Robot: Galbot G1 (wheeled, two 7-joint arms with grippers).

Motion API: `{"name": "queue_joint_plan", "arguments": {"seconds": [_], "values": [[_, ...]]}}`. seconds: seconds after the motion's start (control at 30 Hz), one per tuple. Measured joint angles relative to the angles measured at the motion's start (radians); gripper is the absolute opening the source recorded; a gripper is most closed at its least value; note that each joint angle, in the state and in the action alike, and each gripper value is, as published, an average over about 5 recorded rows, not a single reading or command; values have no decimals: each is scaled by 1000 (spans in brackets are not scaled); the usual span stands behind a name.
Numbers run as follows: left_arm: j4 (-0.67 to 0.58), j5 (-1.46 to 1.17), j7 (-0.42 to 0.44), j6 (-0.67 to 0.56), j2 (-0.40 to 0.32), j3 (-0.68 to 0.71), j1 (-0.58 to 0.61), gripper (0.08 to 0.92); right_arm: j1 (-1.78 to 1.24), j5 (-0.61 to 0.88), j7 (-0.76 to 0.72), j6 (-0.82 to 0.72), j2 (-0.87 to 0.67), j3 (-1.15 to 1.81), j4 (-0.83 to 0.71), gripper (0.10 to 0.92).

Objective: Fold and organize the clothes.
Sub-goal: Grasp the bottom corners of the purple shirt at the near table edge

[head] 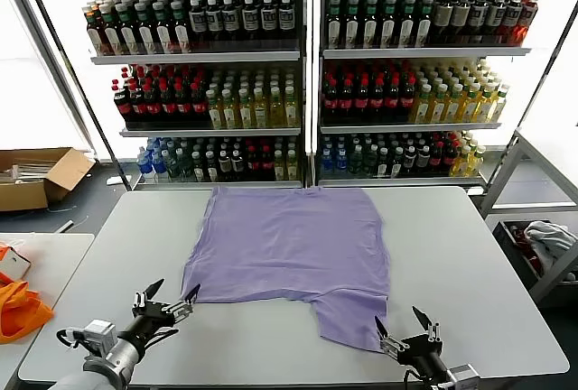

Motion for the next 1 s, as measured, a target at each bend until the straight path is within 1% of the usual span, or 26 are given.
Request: {"name": "queue_joint_plan", "arguments": {"seconds": [0.3, 0.37, 0.47, 0.57, 1.0], "values": [[54, -26, -50, 28, 36, 54, -45, 823, 3, -28, 32, -59, 16, -60, 10, 811], [65, -31, -57, 33, 43, 65, -55, 823, 3, -35, 37, -66, 18, -72, 9, 776], [77, -38, -65, 38, 49, 76, -66, 796, 1, -43, 44, -78, 21, -86, 11, 690], [81, -43, -70, 40, 57, 85, -69, 724, -1, -49, 50, -93, 23, -95, 14, 603], [91, -56, -74, 34, 58, 100, -64, 343, -21, -56, 73, -115, 32, -106, 14, 231]]}}
